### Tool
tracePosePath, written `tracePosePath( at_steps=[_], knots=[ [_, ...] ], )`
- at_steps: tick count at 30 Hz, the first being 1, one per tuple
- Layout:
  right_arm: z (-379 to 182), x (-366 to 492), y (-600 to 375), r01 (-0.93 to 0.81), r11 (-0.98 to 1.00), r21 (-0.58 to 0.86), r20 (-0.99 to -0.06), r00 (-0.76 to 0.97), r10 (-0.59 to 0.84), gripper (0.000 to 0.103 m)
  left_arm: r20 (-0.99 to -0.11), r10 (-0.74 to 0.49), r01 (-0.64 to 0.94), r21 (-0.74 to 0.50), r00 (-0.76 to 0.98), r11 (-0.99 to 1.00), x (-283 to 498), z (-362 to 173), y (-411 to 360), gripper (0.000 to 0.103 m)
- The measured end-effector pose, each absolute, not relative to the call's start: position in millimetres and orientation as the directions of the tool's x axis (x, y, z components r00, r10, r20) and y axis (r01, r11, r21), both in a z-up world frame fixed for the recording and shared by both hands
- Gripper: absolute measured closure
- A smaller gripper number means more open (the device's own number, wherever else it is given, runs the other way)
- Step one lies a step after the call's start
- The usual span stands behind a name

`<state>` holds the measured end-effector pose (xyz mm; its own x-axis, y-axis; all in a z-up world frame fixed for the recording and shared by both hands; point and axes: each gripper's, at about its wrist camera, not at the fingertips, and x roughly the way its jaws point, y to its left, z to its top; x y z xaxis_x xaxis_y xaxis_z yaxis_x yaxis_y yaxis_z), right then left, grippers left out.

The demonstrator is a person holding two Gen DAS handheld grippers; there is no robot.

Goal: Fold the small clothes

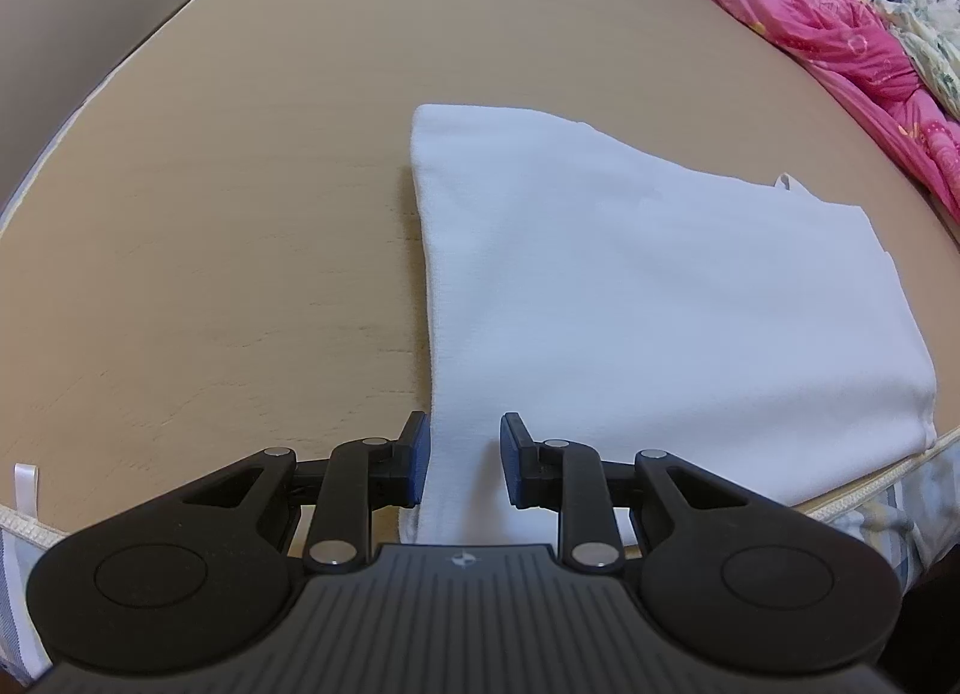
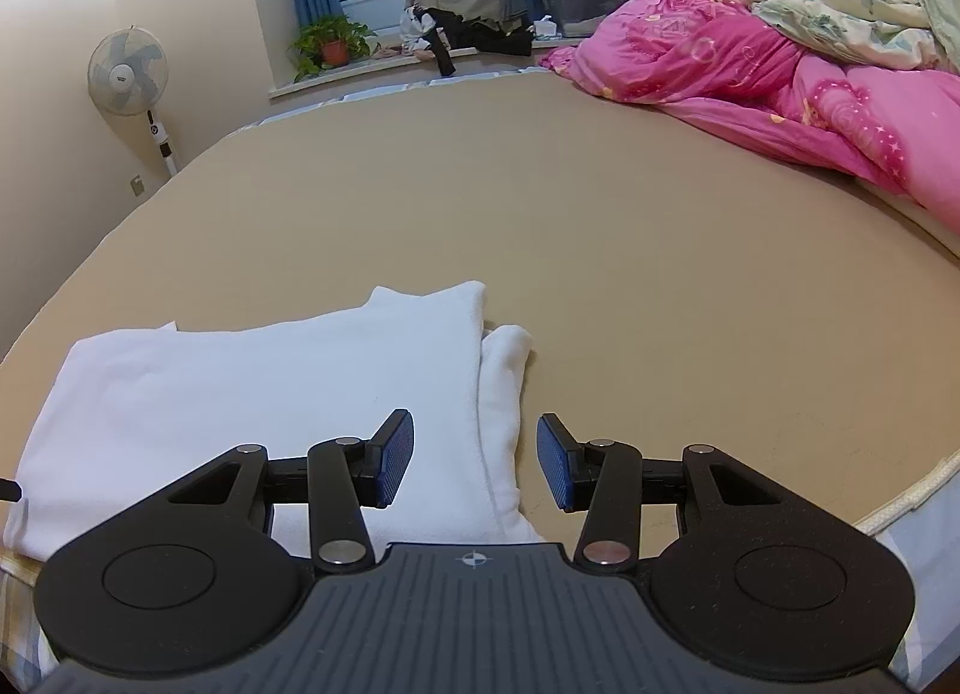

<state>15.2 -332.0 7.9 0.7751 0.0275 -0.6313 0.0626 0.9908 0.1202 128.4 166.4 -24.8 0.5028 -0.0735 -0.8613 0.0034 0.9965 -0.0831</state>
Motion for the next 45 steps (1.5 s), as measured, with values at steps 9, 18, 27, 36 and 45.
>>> tracePosePath(
  at_steps=[9,18,27,36,45],
  knots=[
    [10.2,20.2,-326.1,0.049,0.987,0.154,-0.624,0.779,0.058,0.055,-0.857,-0.202,-0.158,-0.309,0.474,0.938,105.8,-32.2,209.6,0.075],
    [6.1,33.3,-306.8,-0.014,0.989,0.146,-0.635,0.766,0.104,0.055,-0.833,-0.321,-0.408,-0.512,0.451,0.756,78.4,-71.6,236.5,0.066],
    [7.2,31.3,-308.4,-0.015,0.989,0.146,-0.636,0.765,0.106,0.055,-0.817,-0.281,-0.450,-0.526,0.504,0.722,81.9,-78.3,234.5,0.064],
    [2.3,24.8,-328.7,0.063,0.990,0.123,-0.659,0.751,0.034,0.055,-0.829,-0.190,-0.438,-0.456,0.527,0.775,82.0,-70.8,220.3,0.087],
    [-1.8,17.3,-358.3,0.177,0.979,0.105,-0.672,0.738,-0.061,0.055,-0.795,-0.071,-0.324,-0.325,0.602,0.889,81.1,-41.7,192.8,0.096]
  ],
)
